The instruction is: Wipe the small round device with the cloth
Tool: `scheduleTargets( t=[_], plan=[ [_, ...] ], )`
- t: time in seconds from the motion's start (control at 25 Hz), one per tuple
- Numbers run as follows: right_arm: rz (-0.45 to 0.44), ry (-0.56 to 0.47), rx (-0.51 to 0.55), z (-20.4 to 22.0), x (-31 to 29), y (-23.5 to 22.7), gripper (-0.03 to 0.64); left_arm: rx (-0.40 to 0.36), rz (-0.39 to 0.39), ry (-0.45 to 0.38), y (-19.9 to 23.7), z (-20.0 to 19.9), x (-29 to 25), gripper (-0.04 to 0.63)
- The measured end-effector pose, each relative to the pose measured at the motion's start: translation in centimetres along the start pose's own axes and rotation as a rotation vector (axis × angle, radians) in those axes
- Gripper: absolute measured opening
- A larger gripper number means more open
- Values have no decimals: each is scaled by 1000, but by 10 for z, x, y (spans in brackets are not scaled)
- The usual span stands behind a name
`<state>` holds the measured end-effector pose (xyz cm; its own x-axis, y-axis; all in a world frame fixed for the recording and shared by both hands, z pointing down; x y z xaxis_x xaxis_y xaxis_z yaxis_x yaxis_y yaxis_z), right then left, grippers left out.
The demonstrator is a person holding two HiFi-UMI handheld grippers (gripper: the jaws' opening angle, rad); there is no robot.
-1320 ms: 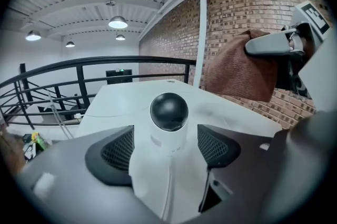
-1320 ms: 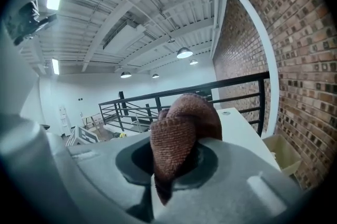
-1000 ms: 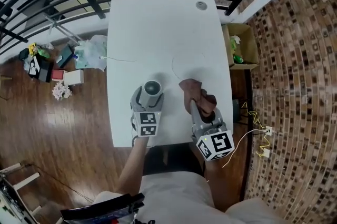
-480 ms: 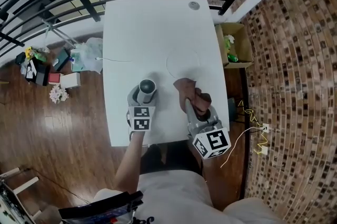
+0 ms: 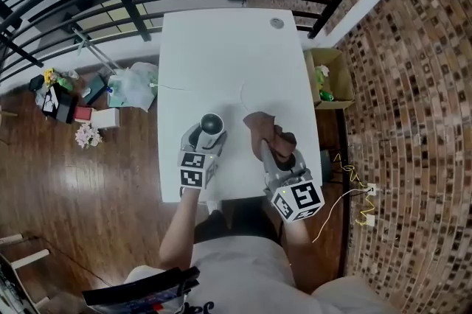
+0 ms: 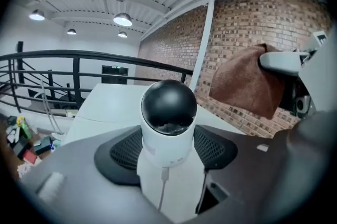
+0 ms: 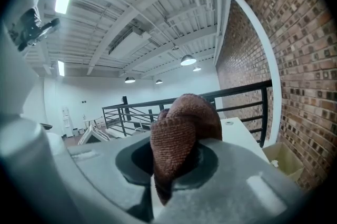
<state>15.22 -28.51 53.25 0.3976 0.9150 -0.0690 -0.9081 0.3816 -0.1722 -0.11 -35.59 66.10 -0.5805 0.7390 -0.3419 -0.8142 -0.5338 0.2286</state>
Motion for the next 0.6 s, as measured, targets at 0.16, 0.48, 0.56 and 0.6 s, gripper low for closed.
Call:
scheduleTargets(
  t=[0.16, 0.48, 0.56, 0.6],
  plan=[
    [-46, -54, 16, -30, 5, 8, 25, 87, 75, -144, -11, -42, 31, 332],
    [-402, -102, -221, -134, 5, 63, 25, 272, 369, -311, -35, -128, 108, 333],
    [-522, -114, -206, -157, 3, 88, 25, 311, 420, -342, -37, -145, 122, 333],
    [-570, -105, -165, -164, 3, 102, 25, 332, 445, -359, -39, -153, 129, 333]
  ],
)
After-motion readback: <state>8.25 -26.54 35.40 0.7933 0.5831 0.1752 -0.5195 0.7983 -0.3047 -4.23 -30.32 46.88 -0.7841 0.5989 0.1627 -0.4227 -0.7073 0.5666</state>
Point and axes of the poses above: the fingertips, and each gripper's own axes: x backward along the fingers, y to its left, z out of its underside, the point moved 4 cm from there along x, backward along the fingers, and after that the axes turned 9 degrees about -y, right-handed, at the moved point
